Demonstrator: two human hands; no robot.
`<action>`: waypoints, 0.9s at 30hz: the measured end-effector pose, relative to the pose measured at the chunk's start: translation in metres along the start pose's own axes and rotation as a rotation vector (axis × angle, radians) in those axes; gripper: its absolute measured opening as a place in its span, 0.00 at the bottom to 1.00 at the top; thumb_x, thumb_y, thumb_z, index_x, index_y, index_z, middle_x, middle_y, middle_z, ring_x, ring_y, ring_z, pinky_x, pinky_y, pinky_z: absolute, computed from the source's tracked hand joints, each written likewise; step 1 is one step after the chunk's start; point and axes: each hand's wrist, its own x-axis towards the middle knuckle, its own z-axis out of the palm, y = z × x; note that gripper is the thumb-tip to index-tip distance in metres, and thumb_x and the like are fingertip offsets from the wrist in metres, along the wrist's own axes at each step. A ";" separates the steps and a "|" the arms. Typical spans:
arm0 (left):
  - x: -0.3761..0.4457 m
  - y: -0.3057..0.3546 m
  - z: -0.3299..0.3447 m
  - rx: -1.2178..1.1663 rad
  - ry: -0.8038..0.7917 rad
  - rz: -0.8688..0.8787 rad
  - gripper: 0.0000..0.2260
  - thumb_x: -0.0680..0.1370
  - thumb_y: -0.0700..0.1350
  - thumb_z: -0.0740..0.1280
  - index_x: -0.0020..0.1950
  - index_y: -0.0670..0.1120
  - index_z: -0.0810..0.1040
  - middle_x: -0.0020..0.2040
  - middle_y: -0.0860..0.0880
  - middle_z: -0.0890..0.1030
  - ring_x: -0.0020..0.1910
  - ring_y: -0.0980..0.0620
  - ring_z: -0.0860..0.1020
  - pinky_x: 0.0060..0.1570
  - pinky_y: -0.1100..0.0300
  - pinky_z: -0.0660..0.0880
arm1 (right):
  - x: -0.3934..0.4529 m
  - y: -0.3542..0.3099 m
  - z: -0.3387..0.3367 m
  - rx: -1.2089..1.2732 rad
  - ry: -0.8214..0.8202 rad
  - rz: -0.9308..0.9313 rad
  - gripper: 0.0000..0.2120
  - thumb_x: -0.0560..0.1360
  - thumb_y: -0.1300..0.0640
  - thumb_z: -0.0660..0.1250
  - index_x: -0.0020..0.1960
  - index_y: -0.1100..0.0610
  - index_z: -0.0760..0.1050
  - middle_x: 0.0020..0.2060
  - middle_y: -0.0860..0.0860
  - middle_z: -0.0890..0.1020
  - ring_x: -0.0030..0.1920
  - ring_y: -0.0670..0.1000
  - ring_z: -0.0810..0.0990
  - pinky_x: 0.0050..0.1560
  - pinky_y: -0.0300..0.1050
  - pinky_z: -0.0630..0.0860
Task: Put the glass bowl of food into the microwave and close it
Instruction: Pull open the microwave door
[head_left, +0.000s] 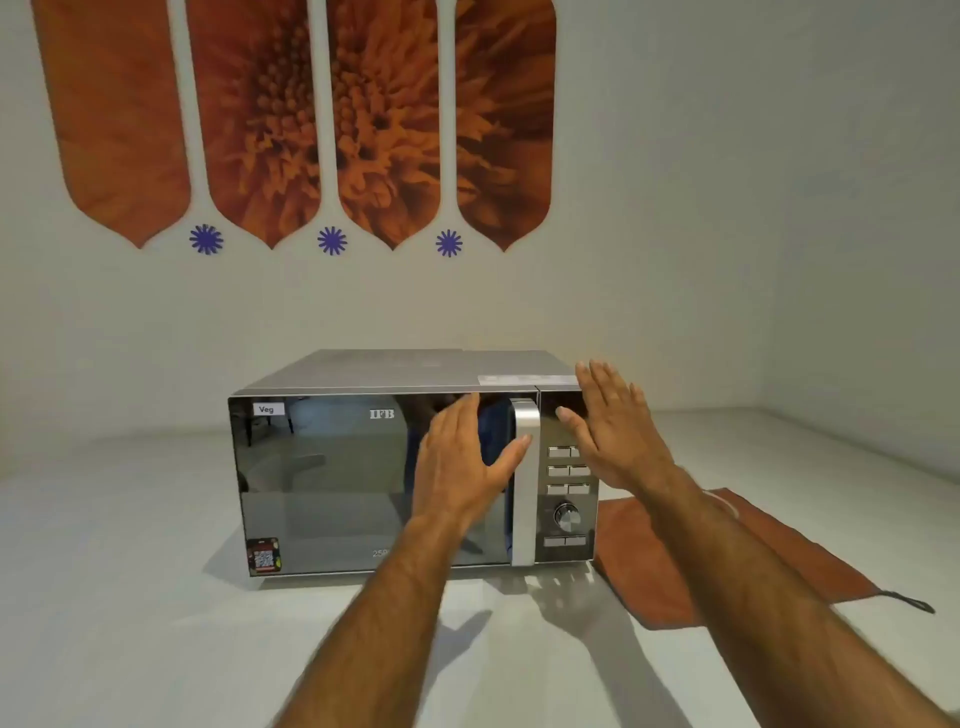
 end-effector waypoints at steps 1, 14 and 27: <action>0.001 0.003 0.007 -0.090 0.002 -0.046 0.34 0.73 0.68 0.63 0.73 0.50 0.66 0.68 0.47 0.74 0.67 0.49 0.71 0.65 0.46 0.73 | 0.002 0.001 0.001 -0.005 -0.014 -0.001 0.34 0.82 0.38 0.45 0.82 0.52 0.41 0.83 0.53 0.44 0.82 0.52 0.41 0.80 0.57 0.40; 0.016 0.029 0.063 -0.574 -0.005 -0.359 0.13 0.82 0.54 0.59 0.40 0.52 0.73 0.34 0.52 0.76 0.33 0.58 0.75 0.32 0.65 0.68 | 0.016 0.013 0.012 -0.016 -0.025 -0.093 0.28 0.83 0.44 0.54 0.79 0.55 0.56 0.78 0.56 0.63 0.78 0.57 0.60 0.75 0.57 0.60; 0.017 0.035 0.068 -0.500 0.007 -0.423 0.11 0.83 0.51 0.58 0.50 0.46 0.75 0.43 0.46 0.80 0.45 0.49 0.82 0.49 0.50 0.82 | 0.020 0.017 0.027 -0.048 0.036 -0.092 0.28 0.81 0.50 0.62 0.77 0.55 0.58 0.75 0.56 0.65 0.76 0.57 0.62 0.73 0.57 0.62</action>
